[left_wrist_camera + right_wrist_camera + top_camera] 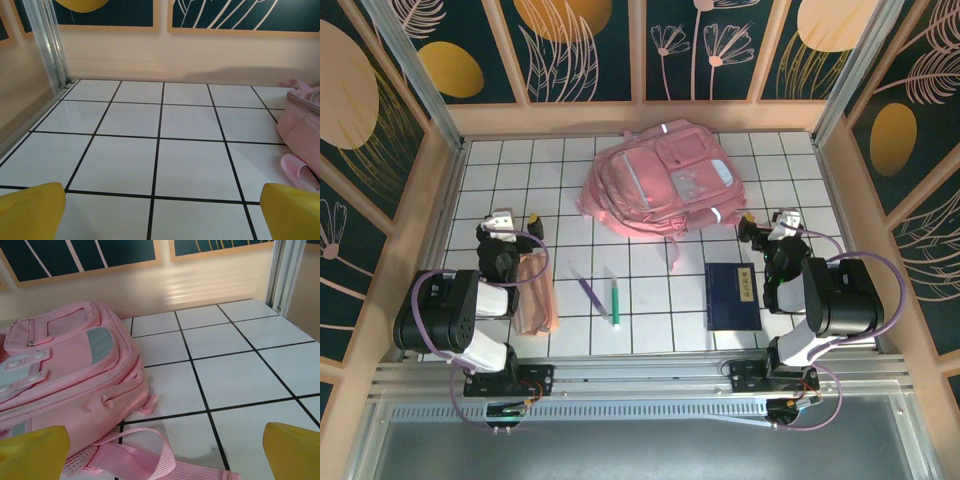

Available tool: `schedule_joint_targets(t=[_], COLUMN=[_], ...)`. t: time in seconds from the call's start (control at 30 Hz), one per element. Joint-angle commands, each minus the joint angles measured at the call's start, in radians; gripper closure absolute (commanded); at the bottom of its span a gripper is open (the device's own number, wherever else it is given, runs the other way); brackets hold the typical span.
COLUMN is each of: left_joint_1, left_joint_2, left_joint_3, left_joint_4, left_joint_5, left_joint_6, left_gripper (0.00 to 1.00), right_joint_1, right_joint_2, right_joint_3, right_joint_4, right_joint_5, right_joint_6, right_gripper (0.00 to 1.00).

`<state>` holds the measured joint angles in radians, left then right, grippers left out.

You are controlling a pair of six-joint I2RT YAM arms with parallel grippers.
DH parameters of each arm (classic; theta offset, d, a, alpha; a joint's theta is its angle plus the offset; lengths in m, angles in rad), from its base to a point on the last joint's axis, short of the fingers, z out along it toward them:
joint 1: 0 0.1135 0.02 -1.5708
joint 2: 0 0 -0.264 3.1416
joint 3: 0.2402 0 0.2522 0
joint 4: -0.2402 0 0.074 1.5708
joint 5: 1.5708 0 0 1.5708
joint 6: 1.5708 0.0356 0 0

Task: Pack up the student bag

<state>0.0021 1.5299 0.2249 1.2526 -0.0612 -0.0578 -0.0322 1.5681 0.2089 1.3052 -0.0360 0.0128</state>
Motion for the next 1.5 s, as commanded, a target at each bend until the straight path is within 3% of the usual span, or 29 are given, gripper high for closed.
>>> schedule_joint_targets(t=[0.0, 1.2, 1.23, 1.27, 1.33, 1.4, 1.47], left_joint_1=[0.009, 0.009, 0.009, 0.008, 0.009, 0.009, 0.009], left_joint_2=[-0.011, -0.022, -0.074, -0.159, -0.281, -0.364, -0.413], left_joint_3=[0.015, 0.020, 0.040, 0.098, 0.240, 0.372, 0.470], left_joint_4=[0.014, 0.014, -0.067, -0.249, -0.601, -0.910, -1.155], left_joint_5=[-0.003, 0.002, 0.025, 0.024, -0.091, -0.167, -0.163], left_joint_6=[-0.017, -0.017, -0.010, -0.030, -0.161, -0.308, -0.469], left_gripper=[0.01, 0.01, 0.01, 0.01, 0.01, 0.01, 0.01], right_joint_1=[-0.007, -0.007, -0.011, -0.021, -0.023, -0.012, 0.012], right_joint_2=[-0.002, -0.016, -0.056, -0.130, -0.231, -0.326, -0.430], right_joint_3=[0.014, 0.021, 0.052, 0.132, 0.291, 0.303, 0.302], right_joint_4=[0.019, 0.002, -0.084, -0.297, -0.659, -0.703, -0.750], right_joint_5=[-0.010, -0.011, -0.036, -0.061, 0.012, 0.040, 0.079], right_joint_6=[-0.002, 0.003, 0.002, 0.016, 0.115, 0.176, 0.317], right_gripper=[0.01, 0.01, 0.01, 0.01, 0.01, 0.01, 0.01])
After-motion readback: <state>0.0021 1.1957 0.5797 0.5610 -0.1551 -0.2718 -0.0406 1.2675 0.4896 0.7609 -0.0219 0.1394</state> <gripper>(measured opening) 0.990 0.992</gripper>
